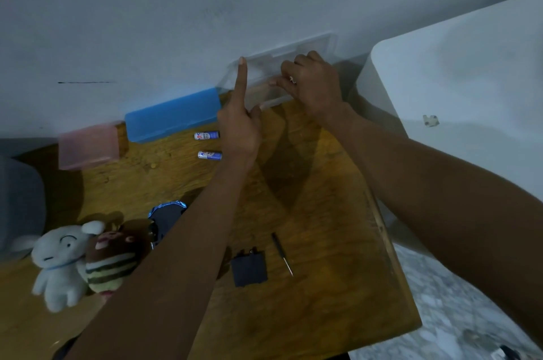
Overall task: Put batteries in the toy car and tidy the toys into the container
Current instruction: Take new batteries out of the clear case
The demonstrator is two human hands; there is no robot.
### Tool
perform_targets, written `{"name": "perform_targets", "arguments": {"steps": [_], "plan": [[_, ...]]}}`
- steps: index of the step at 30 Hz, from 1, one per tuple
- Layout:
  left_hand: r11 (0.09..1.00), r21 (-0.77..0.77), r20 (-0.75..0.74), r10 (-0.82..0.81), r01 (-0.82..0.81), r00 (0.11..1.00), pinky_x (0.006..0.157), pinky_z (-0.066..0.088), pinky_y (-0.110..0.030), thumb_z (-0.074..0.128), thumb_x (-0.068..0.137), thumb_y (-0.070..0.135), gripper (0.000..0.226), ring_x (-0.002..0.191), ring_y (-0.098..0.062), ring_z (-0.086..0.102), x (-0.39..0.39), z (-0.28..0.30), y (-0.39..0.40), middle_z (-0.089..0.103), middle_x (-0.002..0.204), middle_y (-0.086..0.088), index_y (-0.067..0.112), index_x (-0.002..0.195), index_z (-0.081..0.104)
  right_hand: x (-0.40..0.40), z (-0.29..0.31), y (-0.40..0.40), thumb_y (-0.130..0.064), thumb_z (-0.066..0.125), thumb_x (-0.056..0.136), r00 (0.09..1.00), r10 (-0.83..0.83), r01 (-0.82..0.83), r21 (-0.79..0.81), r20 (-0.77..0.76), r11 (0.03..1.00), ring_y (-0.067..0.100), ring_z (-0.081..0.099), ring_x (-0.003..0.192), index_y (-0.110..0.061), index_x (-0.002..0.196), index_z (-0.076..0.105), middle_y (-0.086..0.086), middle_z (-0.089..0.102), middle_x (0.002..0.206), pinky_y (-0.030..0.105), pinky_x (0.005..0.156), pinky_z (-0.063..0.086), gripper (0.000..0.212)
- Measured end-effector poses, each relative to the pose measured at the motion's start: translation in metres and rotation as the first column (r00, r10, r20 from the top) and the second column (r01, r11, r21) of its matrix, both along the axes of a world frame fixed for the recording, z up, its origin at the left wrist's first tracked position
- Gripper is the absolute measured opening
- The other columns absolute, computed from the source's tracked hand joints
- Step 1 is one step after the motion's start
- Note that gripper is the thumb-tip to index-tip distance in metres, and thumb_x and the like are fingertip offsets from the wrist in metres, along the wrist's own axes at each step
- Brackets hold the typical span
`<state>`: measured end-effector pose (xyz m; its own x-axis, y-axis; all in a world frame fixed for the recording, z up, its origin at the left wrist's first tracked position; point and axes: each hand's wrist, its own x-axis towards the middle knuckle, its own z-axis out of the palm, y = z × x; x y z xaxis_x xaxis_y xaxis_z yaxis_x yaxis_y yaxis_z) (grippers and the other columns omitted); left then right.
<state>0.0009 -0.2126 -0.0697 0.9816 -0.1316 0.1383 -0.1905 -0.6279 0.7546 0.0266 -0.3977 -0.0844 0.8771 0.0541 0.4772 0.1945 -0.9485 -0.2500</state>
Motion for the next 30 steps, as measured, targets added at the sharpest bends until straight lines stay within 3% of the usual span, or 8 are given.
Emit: {"name": "perform_targets", "arguments": {"steps": [4, 11, 18, 22, 25, 28, 30], "plan": [[1.0, 0.014, 0.02, 0.0, 0.0, 1.0, 0.061, 0.048, -0.027, 0.064, 0.092, -0.001, 0.085, 0.059, -0.015, 0.046, -0.001, 0.001, 0.0, 0.049, 0.068, -0.012, 0.032, 0.159, 0.022, 0.001, 0.003, 0.001, -0.056, 0.055, 0.093, 0.998, -0.027, 0.03, 0.051, -0.057, 0.998, 0.033, 0.061, 0.085, -0.009, 0.079, 0.07, 0.013, 0.065, 0.078, 0.037, 0.061, 0.048, 0.051], [0.999, 0.035, 0.04, -0.002, 0.001, 0.999, 0.06, 0.05, -0.034, 0.063, 0.092, 0.0, 0.084, 0.057, -0.015, 0.045, -0.002, 0.003, -0.001, 0.046, 0.065, -0.006, 0.031, 0.159, 0.024, -0.009, 0.006, 0.009, -0.07, 0.047, 0.09, 0.977, -0.124, 0.133, 0.041, -0.171, 0.99, 0.029, 0.058, 0.1, -0.011, 0.095, 0.071, 0.009, 0.067, 0.098, 0.042, 0.073, 0.052, 0.064], [1.0, 0.025, 0.023, 0.012, -0.012, 1.0, 0.063, 0.055, -0.043, 0.064, 0.093, 0.002, 0.086, 0.059, -0.02, 0.049, -0.003, 0.004, -0.002, 0.049, 0.067, -0.007, 0.036, 0.158, 0.021, -0.011, 0.011, 0.011, -0.081, 0.049, 0.081, 0.969, -0.125, 0.144, 0.078, -0.212, 0.986, 0.025, 0.057, 0.1, -0.016, 0.089, 0.071, 0.005, 0.067, 0.096, 0.041, 0.074, 0.051, 0.068], [1.0, 0.02, 0.031, 0.015, -0.016, 0.999, 0.062, 0.054, -0.037, 0.063, 0.094, 0.002, 0.084, 0.06, -0.021, 0.053, -0.005, 0.004, -0.003, 0.054, 0.07, -0.013, 0.035, 0.159, 0.022, -0.017, 0.012, 0.012, -0.065, 0.06, 0.085, 0.989, -0.12, 0.129, 0.122, -0.081, 0.984, 0.025, 0.059, 0.089, -0.016, 0.088, 0.068, 0.004, 0.066, 0.087, 0.039, 0.067, 0.049, 0.05], [1.0, -0.003, 0.025, 0.007, -0.007, 1.0, 0.058, 0.052, -0.032, 0.061, 0.094, 0.0, 0.084, 0.059, -0.017, 0.051, -0.005, 0.005, -0.002, 0.055, 0.071, -0.012, 0.034, 0.159, 0.021, -0.021, 0.018, 0.014, -0.042, 0.068, 0.09, 0.991, -0.128, 0.12, 0.179, 0.03, 0.976, 0.026, 0.062, 0.085, -0.016, 0.103, 0.066, 0.006, 0.067, 0.09, 0.038, 0.066, 0.051, 0.03], [1.0, -0.007, -0.001, 0.01, -0.01, 1.0, 0.062, 0.053, -0.03, 0.061, 0.093, -0.002, 0.086, 0.064, -0.018, 0.055, -0.005, 0.009, -0.002, 0.06, 0.077, -0.011, 0.034, 0.16, 0.02, -0.021, 0.022, 0.013, -0.036, 0.066, 0.094, 0.982, -0.175, 0.161, 0.182, 0.065, 0.97, 0.027, 0.063, 0.09, -0.019, 0.122, 0.065, 0.008, 0.068, 0.097, 0.036, 0.071, 0.053, 0.033], [1.0, -0.019, -0.008, 0.01, -0.01, 1.0, 0.069, 0.057, -0.034, 0.061, 0.093, -0.002, 0.087, 0.072, -0.019, 0.061, -0.006, 0.01, -0.002, 0.066, 0.089, -0.011, 0.033, 0.16, 0.019, -0.02, 0.024, 0.011, -0.035, 0.066, 0.093, 0.977, -0.188, 0.174, 0.134, 0.099, 0.976, 0.029, 0.062, 0.088, -0.02, 0.122, 0.068, 0.01, 0.067, 0.096, 0.035, 0.069, 0.053, 0.032]]}}
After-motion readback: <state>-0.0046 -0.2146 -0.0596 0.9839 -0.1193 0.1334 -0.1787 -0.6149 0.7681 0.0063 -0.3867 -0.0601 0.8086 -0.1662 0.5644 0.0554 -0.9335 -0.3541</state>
